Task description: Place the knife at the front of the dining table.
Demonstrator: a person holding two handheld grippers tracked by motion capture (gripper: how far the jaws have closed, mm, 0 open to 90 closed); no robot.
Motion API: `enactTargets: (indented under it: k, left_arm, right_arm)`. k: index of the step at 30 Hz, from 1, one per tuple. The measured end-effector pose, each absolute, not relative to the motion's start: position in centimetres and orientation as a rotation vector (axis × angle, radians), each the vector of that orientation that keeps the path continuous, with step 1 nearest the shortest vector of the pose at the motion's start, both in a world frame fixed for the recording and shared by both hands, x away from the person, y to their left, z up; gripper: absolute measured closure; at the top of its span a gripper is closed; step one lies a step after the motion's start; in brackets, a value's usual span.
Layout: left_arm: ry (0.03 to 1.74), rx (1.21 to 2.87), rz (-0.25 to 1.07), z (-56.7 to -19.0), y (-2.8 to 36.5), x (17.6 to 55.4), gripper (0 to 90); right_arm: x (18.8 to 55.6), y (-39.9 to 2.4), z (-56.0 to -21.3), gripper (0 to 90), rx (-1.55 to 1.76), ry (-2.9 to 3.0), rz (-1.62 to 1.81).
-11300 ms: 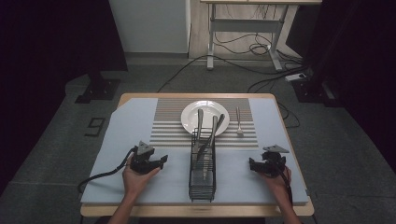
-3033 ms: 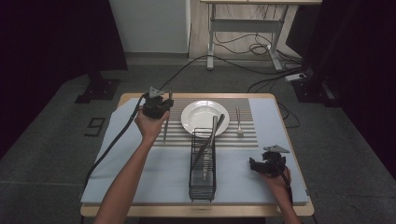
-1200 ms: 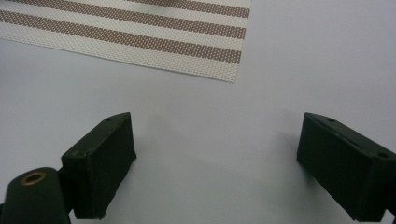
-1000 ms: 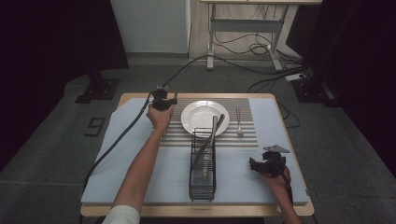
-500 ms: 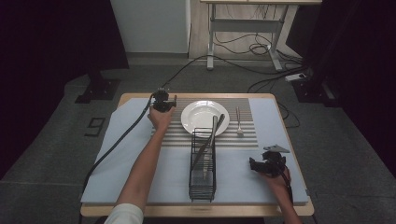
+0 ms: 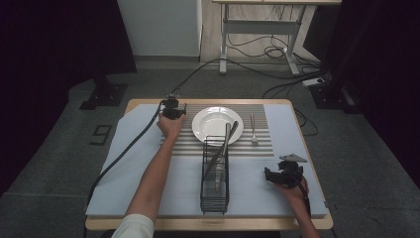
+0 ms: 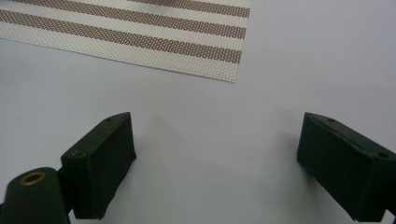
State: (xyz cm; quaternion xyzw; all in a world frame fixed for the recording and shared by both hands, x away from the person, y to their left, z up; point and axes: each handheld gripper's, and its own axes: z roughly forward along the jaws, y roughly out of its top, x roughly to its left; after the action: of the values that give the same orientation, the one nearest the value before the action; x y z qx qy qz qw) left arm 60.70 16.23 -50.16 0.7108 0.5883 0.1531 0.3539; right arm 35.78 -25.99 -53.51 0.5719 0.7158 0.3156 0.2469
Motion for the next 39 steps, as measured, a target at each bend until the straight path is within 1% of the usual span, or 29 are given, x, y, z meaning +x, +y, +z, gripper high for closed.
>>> enactTargets:
  k: [23,34,39]
  left_arm:
    - [1.589,1.879,0.325,-51.0,16.2,61.8,84.0]
    - [1.596,1.895,0.345,-51.1,16.1,61.8,83.9]
    - [1.595,1.913,0.376,-51.1,15.8,61.8,83.9]
  right_arm:
    - [35.8,-26.0,-53.5,10.8,1.560,1.952,0.861]
    - [35.8,-26.0,-53.5,10.8,1.560,1.952,0.861]
    - [35.8,-26.0,-53.5,10.8,1.560,1.952,0.861]
